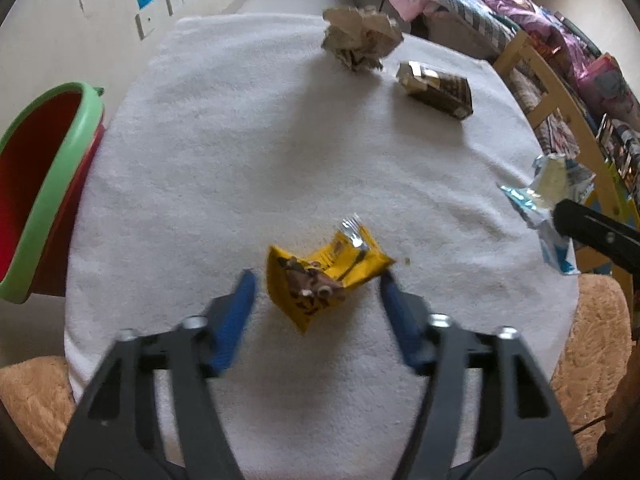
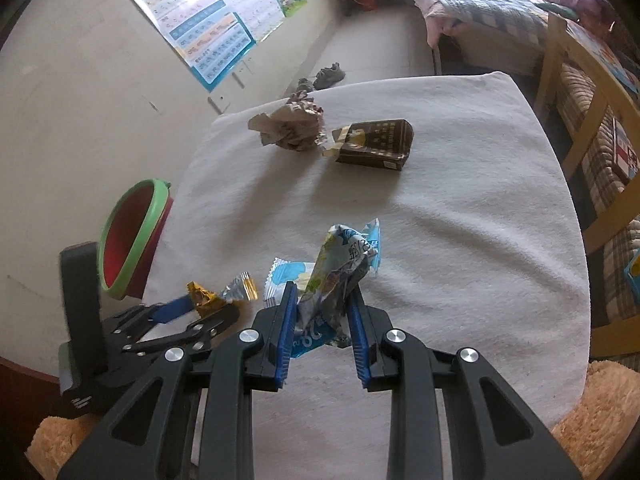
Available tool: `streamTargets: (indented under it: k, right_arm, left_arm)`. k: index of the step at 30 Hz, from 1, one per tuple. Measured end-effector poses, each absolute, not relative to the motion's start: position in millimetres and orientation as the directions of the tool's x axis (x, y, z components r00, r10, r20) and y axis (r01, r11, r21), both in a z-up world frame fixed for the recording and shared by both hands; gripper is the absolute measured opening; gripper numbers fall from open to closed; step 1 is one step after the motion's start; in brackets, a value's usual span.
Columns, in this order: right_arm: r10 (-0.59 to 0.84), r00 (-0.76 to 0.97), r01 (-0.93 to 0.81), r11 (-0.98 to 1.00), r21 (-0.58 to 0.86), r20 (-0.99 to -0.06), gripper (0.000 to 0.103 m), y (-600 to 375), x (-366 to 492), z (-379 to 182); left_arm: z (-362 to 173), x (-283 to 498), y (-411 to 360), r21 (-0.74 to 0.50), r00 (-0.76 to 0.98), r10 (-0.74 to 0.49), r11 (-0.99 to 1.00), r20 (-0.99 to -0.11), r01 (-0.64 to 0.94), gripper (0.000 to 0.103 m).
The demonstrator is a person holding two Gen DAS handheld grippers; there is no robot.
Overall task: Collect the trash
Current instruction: 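Carry the yellow wrapper and blue wrapper over the red bin and open both grippers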
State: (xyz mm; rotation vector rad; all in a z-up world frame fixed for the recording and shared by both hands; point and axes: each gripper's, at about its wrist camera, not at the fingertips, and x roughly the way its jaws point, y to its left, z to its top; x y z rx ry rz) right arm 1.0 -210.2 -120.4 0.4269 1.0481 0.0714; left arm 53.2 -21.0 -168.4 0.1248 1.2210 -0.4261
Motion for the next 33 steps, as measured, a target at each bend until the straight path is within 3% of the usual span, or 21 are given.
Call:
streamTargets:
  k: [2, 15, 33]
  right_arm:
    - [0.254, 0.511, 0.143, 0.917, 0.372, -0.821, 0.025, -209.5, -1.6, -118.6]
    - [0.224, 0.552, 0.121, 0.931, 0.344, -0.803, 0.025, -200.9, -9.0, -98.2]
    - [0.24, 0.548, 0.046, 0.948, 0.316, -0.801, 0.025, -170.1, -7.5, -91.9]
  left_arm:
    - [-170.4, 51.7, -20.2, -0.14, 0.26, -0.252, 0.913, -0.932, 0.384, 0.036]
    - [-119.0, 37.2, -0.5, -0.171, 0.381, -0.305, 0.922, -0.873, 0.347, 0.035]
    - [-87.4, 45.1, 44.3, -0.157, 0.462, -0.26, 0.956, -0.848, 0.249, 0.035]
